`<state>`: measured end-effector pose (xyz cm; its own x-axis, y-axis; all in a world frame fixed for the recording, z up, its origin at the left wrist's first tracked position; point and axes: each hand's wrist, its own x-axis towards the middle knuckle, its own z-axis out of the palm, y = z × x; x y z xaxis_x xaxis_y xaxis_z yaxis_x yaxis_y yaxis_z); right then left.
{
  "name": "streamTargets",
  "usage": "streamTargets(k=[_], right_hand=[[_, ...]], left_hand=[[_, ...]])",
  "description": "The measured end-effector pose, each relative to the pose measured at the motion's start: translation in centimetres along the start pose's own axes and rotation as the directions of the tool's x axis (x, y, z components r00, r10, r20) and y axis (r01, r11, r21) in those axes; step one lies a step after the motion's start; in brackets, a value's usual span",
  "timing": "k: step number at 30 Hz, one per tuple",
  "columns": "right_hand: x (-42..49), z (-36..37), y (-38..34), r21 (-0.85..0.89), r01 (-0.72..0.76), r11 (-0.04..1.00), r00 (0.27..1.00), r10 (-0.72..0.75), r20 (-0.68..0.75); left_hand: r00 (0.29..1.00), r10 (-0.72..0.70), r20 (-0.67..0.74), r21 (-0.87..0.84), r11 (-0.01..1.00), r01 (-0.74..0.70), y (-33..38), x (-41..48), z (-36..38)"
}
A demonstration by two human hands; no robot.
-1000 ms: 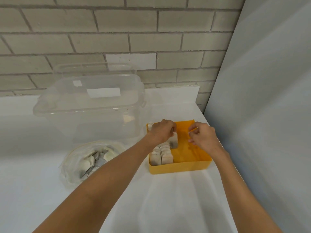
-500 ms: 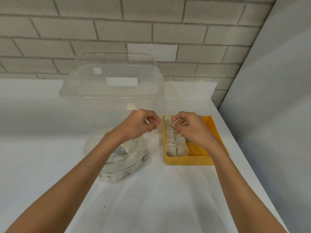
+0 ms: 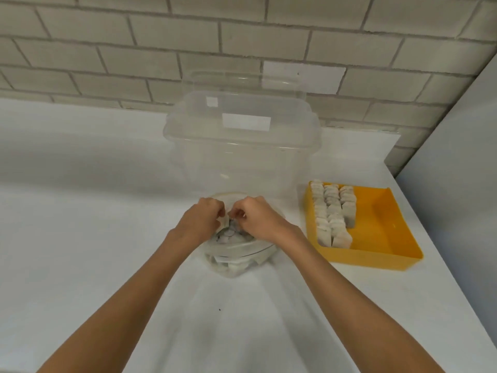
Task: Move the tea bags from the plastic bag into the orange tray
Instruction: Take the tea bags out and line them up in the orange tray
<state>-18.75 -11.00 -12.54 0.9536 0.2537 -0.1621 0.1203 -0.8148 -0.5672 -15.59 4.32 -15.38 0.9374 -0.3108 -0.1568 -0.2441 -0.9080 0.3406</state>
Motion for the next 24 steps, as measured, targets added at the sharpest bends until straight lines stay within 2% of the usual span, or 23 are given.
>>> streamTargets(k=[3,6,10,14,17,19,22,24], right_hand=[[1.5,1.9,0.8,-0.084,-0.077,0.994,0.997,0.078,0.014],[2.0,2.7,1.0,-0.096,-0.115,0.989,0.993,0.115,0.001],[1.5,2.1,0.6,-0.040,-0.134,0.990,0.991,0.135,0.021],[0.0,0.9,-0.1,0.037,-0.115,0.993,0.993,0.115,0.007],[-1.1,0.2,-0.3,0.099,-0.091,0.991,0.994,0.097,-0.050],[-1.6,-0.3,-0.1,0.206,-0.103,0.973,0.988,0.124,-0.094],[-2.4,-1.0,0.2,0.466,-0.116,0.877,0.975,0.191,-0.116],[-2.9,-1.4,0.7,0.570,-0.097,0.816,0.968,0.211,-0.137]], left_hand=[[0.999,-0.037,-0.004,0.136,0.990,0.037,0.4,-0.6,0.8],[1.000,-0.025,-0.012,0.239,0.971,0.027,0.5,-0.7,1.5],[0.994,0.022,-0.108,0.236,0.972,0.004,0.2,-0.6,1.9],[0.982,0.024,-0.185,0.055,0.998,-0.014,-0.5,-0.7,1.6],[0.983,0.010,-0.185,-0.130,0.991,-0.035,-1.2,-0.8,1.2],[0.984,0.002,-0.177,-0.335,0.940,-0.062,-1.2,-1.1,0.5],[0.984,-0.037,-0.176,-0.553,0.830,-0.068,-0.6,-1.9,-1.0],[0.988,-0.076,-0.132,-0.698,0.715,-0.038,-0.2,-2.4,-1.8]])
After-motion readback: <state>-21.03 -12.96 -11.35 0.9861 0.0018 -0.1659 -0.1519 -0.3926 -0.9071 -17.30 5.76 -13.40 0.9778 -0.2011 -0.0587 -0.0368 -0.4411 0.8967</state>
